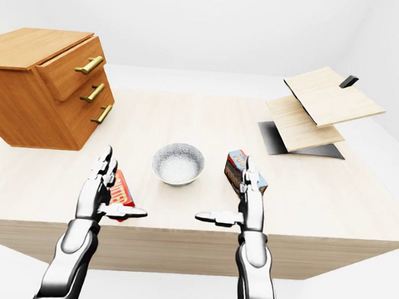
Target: Close the top drawer of the cabinet and put the bowl on top of it.
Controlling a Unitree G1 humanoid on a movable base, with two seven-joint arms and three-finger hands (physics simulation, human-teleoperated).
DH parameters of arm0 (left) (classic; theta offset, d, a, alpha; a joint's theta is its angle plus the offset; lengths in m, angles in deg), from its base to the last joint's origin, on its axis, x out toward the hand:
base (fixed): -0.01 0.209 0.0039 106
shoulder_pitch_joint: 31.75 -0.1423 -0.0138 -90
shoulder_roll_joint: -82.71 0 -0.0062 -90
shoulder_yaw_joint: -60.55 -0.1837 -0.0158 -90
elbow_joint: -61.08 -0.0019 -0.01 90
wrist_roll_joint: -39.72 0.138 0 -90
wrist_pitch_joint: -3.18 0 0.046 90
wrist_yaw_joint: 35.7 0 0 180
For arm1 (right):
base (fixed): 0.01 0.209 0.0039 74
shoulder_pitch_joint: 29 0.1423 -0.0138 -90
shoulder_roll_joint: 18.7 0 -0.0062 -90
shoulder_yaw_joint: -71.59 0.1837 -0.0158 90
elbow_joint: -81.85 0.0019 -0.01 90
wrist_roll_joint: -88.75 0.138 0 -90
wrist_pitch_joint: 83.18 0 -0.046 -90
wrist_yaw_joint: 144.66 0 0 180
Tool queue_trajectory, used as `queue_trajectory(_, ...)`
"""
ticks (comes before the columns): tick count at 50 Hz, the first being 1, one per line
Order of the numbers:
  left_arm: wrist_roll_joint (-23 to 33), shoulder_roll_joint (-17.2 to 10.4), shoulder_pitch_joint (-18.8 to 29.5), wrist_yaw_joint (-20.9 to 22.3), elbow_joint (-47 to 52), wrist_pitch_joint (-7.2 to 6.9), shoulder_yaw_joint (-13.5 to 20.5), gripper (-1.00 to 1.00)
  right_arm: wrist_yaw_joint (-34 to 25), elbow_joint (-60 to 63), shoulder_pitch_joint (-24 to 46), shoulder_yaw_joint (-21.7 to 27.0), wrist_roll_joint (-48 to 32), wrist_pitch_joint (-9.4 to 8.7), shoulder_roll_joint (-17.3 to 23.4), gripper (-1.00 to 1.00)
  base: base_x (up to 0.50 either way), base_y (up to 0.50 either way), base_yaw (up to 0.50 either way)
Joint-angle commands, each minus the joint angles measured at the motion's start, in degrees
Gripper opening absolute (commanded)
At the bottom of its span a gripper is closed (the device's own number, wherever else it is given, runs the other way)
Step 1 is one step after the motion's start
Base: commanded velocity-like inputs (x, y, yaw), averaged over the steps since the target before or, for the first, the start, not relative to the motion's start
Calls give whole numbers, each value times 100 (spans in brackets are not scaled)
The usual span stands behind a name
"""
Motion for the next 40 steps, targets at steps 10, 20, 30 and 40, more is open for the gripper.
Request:
queue_trajectory(10, 201, 87, -896, 64, 1924, -406, -54, 100, -194, 1854, -1107, 8, 115, -205, -112, 100, 0, 0, 0)
queue_trajectory(20, 186, 117, -1196, 102, 2373, -346, -133, 100, -315, 2146, -1216, 165, 242, -246, -149, 100, 0, 0, 0)
queue_trajectory(30, 193, 118, -1348, 135, 2607, -333, -136, 100, -402, 2463, -1411, 283, 382, -182, -235, 100, 0, 0, 0)
queue_trajectory(40, 296, 134, -1519, 127, 2821, -268, -171, 100, -487, 2738, -1525, 436, 512, -182, -316, 100, 0, 0, 0)
